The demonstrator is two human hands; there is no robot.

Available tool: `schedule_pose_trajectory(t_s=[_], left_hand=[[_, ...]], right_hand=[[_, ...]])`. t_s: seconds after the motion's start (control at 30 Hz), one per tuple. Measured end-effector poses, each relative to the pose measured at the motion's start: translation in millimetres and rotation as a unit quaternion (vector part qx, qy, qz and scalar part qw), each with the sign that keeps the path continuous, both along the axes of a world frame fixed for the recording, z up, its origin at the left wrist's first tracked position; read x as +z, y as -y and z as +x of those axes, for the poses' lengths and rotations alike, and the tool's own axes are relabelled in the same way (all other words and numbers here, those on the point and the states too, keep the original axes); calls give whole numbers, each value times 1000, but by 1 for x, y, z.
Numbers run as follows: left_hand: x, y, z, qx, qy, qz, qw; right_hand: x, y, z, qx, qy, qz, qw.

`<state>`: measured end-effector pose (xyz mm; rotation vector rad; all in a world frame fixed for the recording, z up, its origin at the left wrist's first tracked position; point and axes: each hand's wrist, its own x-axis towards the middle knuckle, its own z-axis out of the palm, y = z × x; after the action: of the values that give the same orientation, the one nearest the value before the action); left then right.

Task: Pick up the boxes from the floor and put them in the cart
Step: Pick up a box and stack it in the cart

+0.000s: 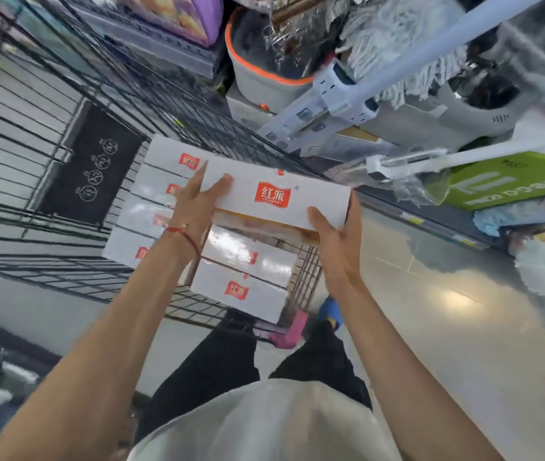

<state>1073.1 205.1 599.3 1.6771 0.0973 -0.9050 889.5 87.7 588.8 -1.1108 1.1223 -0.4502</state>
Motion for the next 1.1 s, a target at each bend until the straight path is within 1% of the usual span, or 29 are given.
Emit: schedule_pose_trajectory(t_s=[0.13,0.27,0.33,0.47,0.57,0.67,0.77,0.87,0.93,1.1], left_hand=[[-33,-8,25,-55,-4,5,998],[-71,-11,40,-82,3,31,996],[-92,-10,46,-116,8,55,992],[-130,-7,54,-201,30,119,972],[-152,-7,59,-255,43,172,951],[-167,-11,62,-260,54,208,941],[-176,-16,63,-262,84,238,932],[-183,-15,64,-279,133,280,909],[-185,-11,63,-271,156,311,898],[-184,-6,58,-198,169,326,909]], right_hand=[[-27,-14,15,8,-38,-10,999],[-58,-24,21,30,-61,14,998],[-75,-28,22,31,-86,32,995],[-108,-33,25,19,-126,33,991],[-127,-35,28,3,-122,49,991],[-141,-38,32,7,-136,61,989],[-151,-41,37,-5,-148,70,987],[-163,-41,38,-10,-165,73,984],[-168,-40,38,-8,-177,79,981],[-178,-35,42,4,-223,93,970]])
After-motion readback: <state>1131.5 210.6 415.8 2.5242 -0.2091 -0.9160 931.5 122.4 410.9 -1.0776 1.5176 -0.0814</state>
